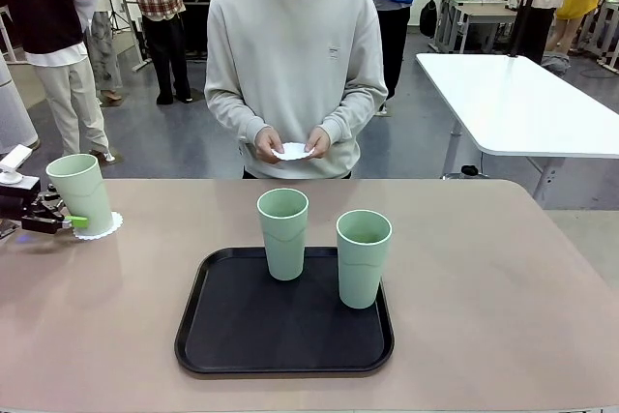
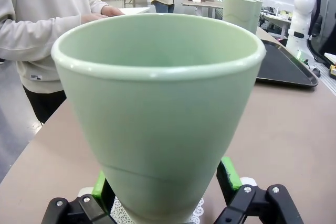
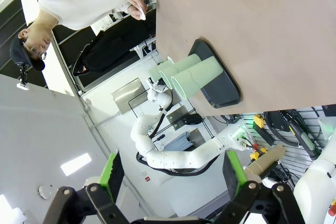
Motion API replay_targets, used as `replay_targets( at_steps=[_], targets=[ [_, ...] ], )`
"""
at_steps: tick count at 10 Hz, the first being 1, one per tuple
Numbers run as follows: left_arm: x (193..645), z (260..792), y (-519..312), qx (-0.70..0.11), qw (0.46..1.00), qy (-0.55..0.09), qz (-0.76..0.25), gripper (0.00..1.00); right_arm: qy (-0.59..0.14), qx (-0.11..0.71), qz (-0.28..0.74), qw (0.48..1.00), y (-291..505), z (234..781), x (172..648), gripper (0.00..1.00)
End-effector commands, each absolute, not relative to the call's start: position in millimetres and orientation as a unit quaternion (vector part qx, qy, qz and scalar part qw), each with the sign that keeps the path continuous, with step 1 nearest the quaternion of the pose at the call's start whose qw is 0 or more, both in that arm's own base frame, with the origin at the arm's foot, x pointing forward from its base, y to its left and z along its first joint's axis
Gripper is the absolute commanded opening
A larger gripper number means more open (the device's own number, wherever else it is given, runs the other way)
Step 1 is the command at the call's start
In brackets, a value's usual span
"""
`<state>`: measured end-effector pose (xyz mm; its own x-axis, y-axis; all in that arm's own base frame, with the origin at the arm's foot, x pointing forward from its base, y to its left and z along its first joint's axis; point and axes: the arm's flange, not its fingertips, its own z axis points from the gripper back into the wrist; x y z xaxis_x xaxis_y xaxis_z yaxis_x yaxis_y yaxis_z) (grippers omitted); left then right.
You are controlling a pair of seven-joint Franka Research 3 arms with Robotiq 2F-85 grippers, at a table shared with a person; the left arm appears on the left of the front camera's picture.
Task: Place coasters on the table and set cups on them.
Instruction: Pick up one Reusable plastic cup and place it on a coaster set by the human.
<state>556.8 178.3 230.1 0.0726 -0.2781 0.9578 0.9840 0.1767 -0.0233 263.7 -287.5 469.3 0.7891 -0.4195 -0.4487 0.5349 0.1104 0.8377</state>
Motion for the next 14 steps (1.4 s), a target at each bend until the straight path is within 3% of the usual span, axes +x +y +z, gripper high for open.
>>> replay_targets(
  at_steps=[1,14],
  targets=[
    [558,233,183,-0.402,0.609,-0.446,-0.519,1.00,0.044,0.584,-0.323,0.744,-288,470,264,1.00],
    [573,233,202,-0.405,0.635,-0.434,-0.494,1.00,0.044,0.584,-0.323,0.744,-288,470,264,1.00]
  ],
)
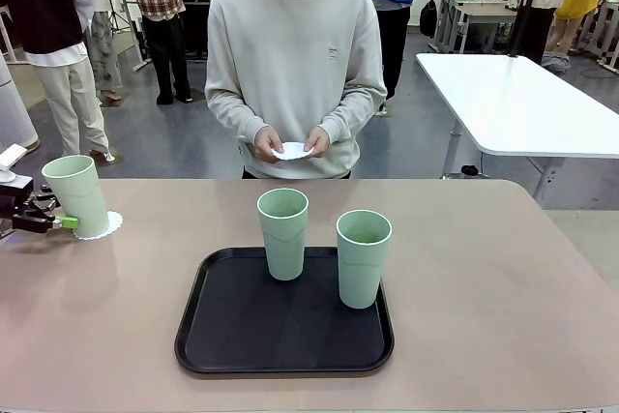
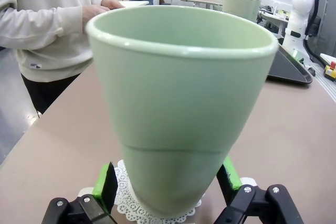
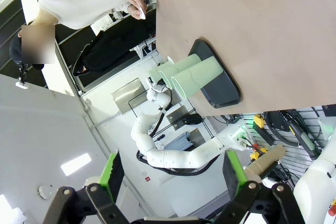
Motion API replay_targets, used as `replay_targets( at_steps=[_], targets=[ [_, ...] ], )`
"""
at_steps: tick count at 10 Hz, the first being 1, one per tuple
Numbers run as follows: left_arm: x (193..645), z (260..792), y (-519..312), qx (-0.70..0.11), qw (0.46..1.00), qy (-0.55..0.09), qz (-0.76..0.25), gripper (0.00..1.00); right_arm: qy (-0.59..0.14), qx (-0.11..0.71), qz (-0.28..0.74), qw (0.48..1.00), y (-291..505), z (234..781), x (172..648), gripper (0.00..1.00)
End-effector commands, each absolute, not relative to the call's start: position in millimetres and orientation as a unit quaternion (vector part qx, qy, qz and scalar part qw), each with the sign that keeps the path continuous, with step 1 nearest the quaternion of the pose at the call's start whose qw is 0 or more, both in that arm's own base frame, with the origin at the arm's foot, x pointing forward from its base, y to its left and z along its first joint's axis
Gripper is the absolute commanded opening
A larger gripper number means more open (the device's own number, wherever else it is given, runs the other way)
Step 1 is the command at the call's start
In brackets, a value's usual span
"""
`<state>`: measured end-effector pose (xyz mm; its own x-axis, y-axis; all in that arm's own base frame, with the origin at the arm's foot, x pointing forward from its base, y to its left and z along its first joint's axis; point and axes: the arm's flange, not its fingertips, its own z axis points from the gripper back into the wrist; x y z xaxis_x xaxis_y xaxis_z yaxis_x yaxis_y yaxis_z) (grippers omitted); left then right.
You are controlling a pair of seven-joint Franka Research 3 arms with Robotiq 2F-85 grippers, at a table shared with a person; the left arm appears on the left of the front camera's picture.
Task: Place coasters on the table and set cups on them.
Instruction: Pick up one Reusable plastic cup and place it on a coaster set by the human.
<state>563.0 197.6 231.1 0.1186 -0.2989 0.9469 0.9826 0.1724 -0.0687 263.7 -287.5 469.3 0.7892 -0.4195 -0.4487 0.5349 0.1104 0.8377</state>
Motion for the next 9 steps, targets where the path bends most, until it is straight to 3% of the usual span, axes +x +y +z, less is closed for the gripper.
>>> replay_targets(
  at_steps=[1,9],
  targets=[
    [575,233,204,-0.405,0.637,-0.434,-0.491,1.00,0.044,0.584,-0.323,0.744,-288,470,264,1.00],
    [567,235,223,-0.405,0.653,-0.422,-0.482,1.00,0.044,0.584,-0.323,0.744,-288,470,264,1.00]
  ],
)
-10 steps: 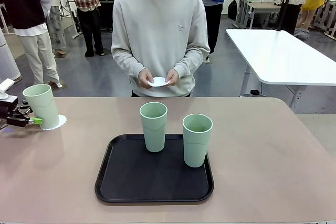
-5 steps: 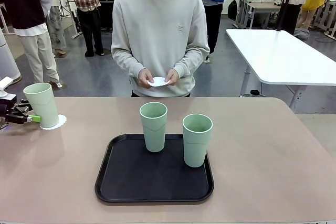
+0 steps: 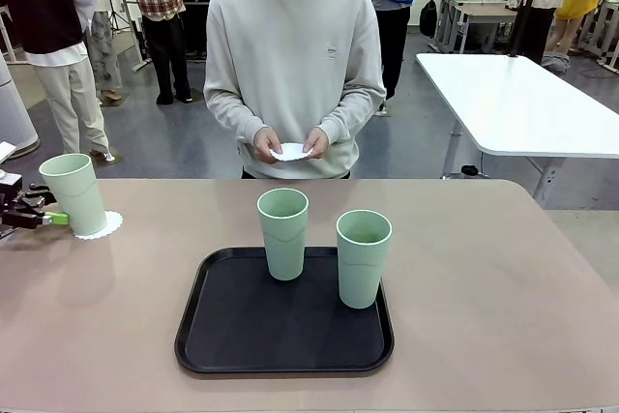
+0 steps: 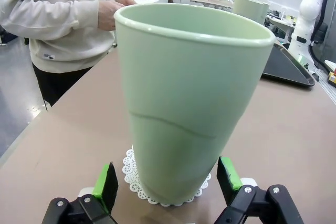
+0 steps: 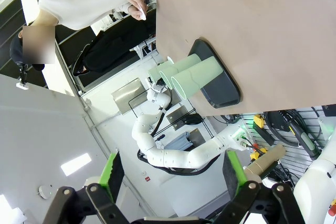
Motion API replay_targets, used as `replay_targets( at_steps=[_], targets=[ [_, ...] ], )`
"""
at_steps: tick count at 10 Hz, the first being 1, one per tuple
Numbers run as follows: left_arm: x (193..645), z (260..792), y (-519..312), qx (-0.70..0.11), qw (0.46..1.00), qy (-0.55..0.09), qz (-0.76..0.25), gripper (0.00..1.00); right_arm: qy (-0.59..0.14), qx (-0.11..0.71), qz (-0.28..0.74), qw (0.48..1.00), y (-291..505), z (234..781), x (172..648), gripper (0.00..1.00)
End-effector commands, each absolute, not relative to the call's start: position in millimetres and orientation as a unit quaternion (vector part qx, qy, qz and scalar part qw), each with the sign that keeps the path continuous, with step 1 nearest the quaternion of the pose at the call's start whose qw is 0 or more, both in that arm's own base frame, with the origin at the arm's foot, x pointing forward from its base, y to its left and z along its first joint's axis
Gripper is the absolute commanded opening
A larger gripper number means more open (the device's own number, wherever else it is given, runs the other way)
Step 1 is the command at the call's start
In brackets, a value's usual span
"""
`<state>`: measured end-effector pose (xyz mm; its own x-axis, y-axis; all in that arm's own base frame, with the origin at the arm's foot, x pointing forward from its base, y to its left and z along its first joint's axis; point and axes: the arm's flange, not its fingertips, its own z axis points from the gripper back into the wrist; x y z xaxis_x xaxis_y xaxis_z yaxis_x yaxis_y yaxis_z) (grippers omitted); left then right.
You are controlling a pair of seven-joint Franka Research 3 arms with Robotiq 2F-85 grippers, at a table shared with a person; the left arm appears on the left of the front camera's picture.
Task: Place coasters on the table and set cups on them.
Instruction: Pick up one Reusable plastic cup and place it on a coaster set by the human.
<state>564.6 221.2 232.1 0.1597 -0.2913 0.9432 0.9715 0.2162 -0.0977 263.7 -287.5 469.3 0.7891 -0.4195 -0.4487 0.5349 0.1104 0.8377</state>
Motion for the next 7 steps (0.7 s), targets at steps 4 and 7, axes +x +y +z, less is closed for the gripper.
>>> replay_targets(
  at_steps=[4,7],
  targets=[
    [563,235,230,-0.396,0.663,-0.409,-0.486,1.00,0.044,0.584,-0.323,0.744,-288,470,264,1.00],
    [553,246,253,-0.365,0.683,-0.399,-0.491,1.00,0.044,0.584,-0.323,0.744,-288,470,264,1.00]
  ],
)
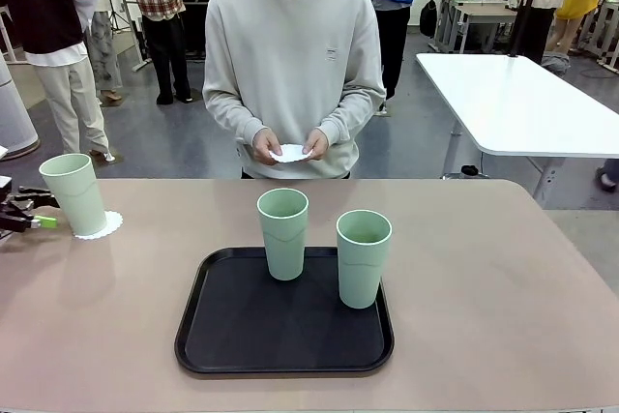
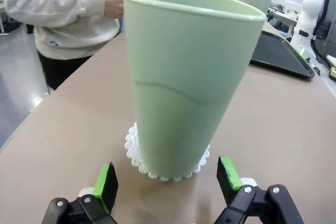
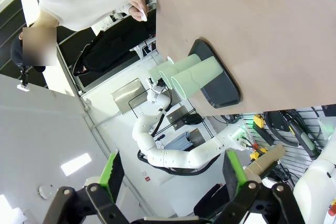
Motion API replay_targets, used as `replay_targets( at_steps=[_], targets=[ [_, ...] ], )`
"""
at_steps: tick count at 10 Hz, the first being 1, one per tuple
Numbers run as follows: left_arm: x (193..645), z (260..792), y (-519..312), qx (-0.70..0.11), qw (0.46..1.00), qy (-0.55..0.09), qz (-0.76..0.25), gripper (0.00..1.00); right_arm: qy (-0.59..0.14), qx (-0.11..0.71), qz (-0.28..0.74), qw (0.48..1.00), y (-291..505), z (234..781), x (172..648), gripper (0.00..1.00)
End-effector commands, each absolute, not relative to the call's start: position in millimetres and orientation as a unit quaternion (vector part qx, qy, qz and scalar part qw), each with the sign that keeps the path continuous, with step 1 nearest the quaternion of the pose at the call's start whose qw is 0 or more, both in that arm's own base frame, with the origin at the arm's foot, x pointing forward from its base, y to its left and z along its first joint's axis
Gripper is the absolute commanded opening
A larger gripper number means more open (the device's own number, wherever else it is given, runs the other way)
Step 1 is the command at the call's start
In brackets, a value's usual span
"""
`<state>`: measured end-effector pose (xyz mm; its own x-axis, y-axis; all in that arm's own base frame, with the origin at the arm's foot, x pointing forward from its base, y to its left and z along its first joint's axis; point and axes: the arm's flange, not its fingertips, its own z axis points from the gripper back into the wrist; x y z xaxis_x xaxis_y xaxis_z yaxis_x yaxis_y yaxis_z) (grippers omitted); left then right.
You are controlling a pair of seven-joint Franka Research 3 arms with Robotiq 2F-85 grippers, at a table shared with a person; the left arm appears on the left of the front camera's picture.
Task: Place coasters on the table and set cups on them.
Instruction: Pick up one Reusable plastic cup and place it on a coaster set by the human.
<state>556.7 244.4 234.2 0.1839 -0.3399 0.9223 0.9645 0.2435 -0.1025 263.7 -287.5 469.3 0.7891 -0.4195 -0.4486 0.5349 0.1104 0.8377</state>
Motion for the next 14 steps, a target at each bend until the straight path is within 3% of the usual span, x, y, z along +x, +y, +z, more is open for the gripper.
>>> replay_targets(
  at_steps=[1,4,6,9,14],
  targets=[
    [546,257,264,-0.342,0.694,-0.397,-0.494,1.00,0.044,0.584,-0.323,0.744,-288,470,264,1.00],
    [495,329,261,-0.283,0.745,-0.441,-0.412,1.00,0.044,0.584,-0.323,0.744,-288,470,264,1.00],
    [457,374,212,-0.266,0.744,-0.460,-0.405,1.00,0.044,0.584,-0.323,0.744,-288,470,264,1.00],
    [433,425,138,-0.186,0.793,-0.407,-0.413,1.00,0.044,0.584,-0.323,0.744,-288,470,264,1.00],
    [401,458,63,0.000,0.868,-0.265,-0.420,1.00,0.044,0.584,-0.323,0.744,-288,470,264,1.00]
  ],
)
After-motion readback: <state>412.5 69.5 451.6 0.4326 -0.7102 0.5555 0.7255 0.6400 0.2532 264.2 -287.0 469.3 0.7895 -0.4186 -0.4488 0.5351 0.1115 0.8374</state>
